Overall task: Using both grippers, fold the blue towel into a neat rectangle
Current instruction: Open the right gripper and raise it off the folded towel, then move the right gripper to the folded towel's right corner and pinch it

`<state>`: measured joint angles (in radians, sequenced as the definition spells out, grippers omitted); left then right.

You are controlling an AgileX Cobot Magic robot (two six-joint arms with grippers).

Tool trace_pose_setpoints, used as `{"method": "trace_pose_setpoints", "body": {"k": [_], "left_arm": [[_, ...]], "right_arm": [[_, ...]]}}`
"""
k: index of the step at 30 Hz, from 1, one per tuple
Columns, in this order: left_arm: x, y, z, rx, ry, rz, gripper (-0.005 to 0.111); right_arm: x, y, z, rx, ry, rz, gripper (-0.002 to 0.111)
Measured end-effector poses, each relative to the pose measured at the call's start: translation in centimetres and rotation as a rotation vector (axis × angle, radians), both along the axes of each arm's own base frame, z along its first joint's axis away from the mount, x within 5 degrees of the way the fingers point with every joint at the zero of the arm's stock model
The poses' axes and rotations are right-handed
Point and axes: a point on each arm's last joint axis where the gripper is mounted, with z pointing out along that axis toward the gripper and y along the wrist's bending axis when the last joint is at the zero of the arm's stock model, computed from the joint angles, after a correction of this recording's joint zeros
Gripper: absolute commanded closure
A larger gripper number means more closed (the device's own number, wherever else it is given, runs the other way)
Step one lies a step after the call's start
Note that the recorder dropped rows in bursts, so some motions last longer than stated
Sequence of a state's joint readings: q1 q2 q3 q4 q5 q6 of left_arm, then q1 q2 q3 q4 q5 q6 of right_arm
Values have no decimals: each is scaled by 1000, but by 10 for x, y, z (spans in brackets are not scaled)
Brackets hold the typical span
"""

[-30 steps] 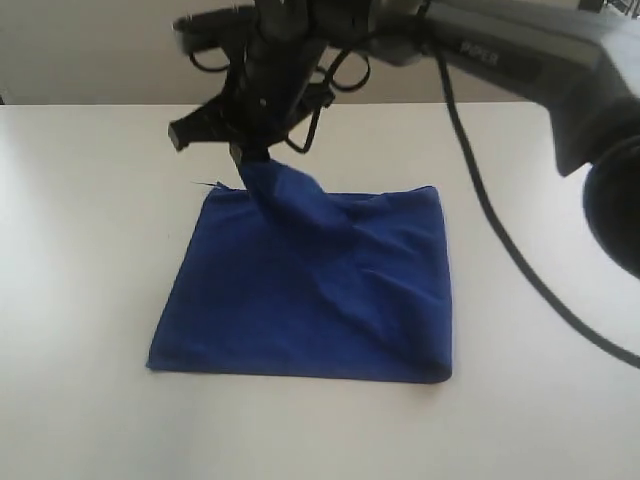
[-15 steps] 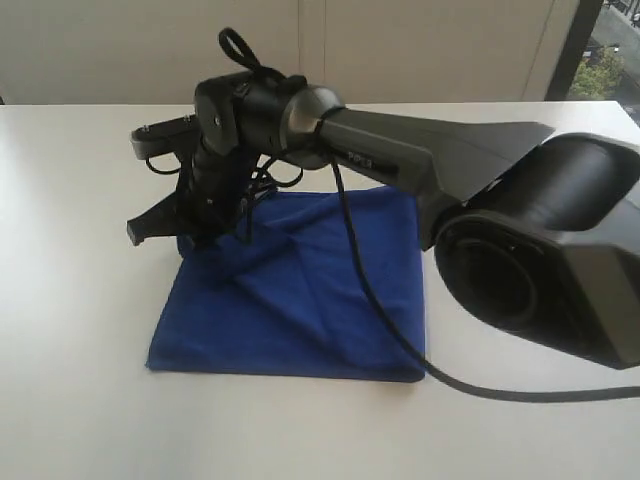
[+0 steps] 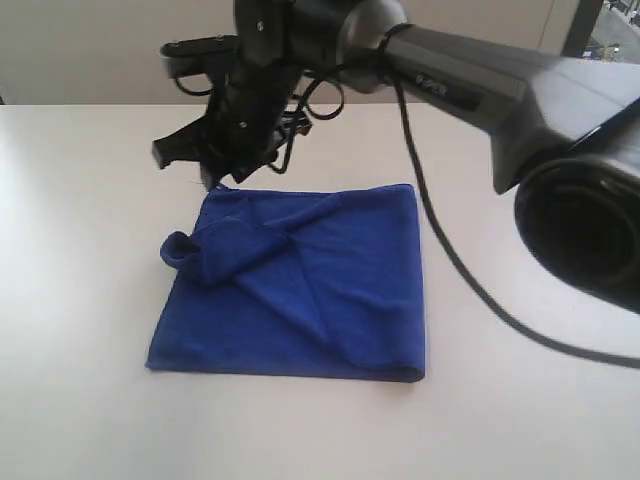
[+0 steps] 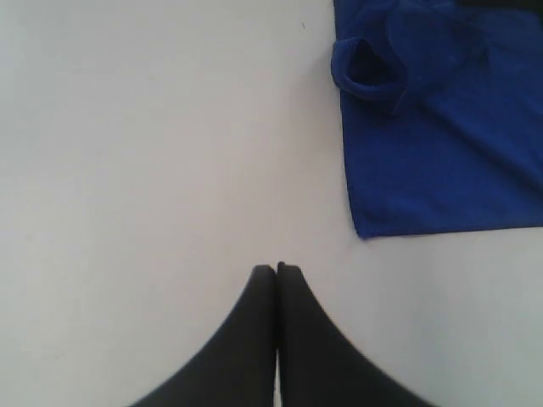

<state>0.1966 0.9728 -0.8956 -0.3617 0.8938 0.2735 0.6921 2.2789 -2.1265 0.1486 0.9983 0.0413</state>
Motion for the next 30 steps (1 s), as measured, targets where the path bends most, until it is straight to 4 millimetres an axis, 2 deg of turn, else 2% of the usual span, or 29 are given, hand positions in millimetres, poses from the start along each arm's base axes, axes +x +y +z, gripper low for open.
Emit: {"method": "trace_pose_setpoints", "body": {"k": [3, 4, 7, 10, 20, 24, 30], "left_arm": [[0, 0, 0, 0, 0, 0, 107], [0, 0, 0, 0, 0, 0, 107], [0, 0, 0, 0, 0, 0, 107], [0, 0, 0, 0, 0, 0, 107], [0, 0, 0, 0, 0, 0, 107], [0, 0, 0, 0, 0, 0, 107], [0, 0, 0, 0, 0, 0, 107]], "right_arm": [[16, -30, 1, -64, 16, -17, 103], [25, -45, -1, -100, 14, -20, 108], [44, -80, -11, -175, 22, -50, 108], [55, -103, -29, -233, 42, -78, 108], [88, -155, -97, -374, 57, -138, 108], [93, -168, -106, -410, 73, -160, 108], [82, -196, -112, -569, 179, -236, 108]]}}
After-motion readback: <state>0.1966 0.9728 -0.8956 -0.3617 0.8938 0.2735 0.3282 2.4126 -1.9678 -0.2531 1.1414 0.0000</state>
